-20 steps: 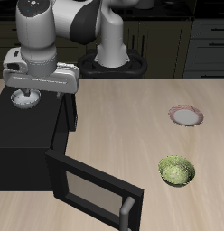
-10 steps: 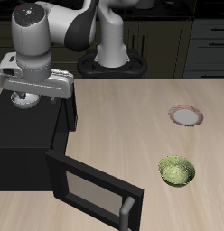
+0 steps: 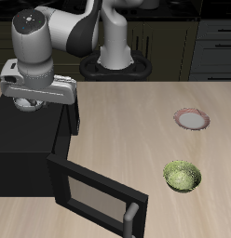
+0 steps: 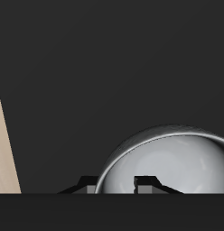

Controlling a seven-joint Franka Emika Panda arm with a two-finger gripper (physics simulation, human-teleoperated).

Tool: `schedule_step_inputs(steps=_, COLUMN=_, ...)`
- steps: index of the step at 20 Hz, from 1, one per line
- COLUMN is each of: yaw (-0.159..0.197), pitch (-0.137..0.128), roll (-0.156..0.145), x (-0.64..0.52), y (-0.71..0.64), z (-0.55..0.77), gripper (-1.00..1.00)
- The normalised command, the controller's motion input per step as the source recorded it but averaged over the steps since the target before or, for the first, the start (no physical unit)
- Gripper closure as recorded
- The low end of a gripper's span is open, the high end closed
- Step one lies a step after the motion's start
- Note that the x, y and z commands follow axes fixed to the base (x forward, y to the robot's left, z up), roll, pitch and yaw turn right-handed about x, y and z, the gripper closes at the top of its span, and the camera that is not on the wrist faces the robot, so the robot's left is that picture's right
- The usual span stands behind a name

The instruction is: Place the white bowl on the plate

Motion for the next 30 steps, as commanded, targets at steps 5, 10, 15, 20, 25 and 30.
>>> schedule_step_inputs(steps=5, yaw=-0.011, pitch=0.013, roll=0.028, x=-0.03, y=0.10, z=-0.09, gripper=1.00)
schedule_step_inputs(steps=10, yaw=0.009, pitch=-0.005, roll=0.014, x=-0.04, y=0.09, z=0.00, gripper=1.00)
schedule_step_inputs(steps=15, yaw=0.020, pitch=-0.041, roll=0.010, x=-0.15, y=0.19, z=0.21, gripper=1.00)
schedule_step_inputs(steps=20, yaw=0.000, pitch=-0.066, roll=0.022, x=-0.28, y=0.28, z=0.37, gripper=1.00)
schedule_step_inputs(steps=25, yaw=0.010, pitch=-0.054, roll=0.022, x=-0.27, y=0.27, z=0.25, gripper=1.00)
schedule_step_inputs(steps=30, yaw=0.014, pitch=-0.042, roll=0.035, x=-0.29, y=0.34, z=0.17, gripper=1.00)
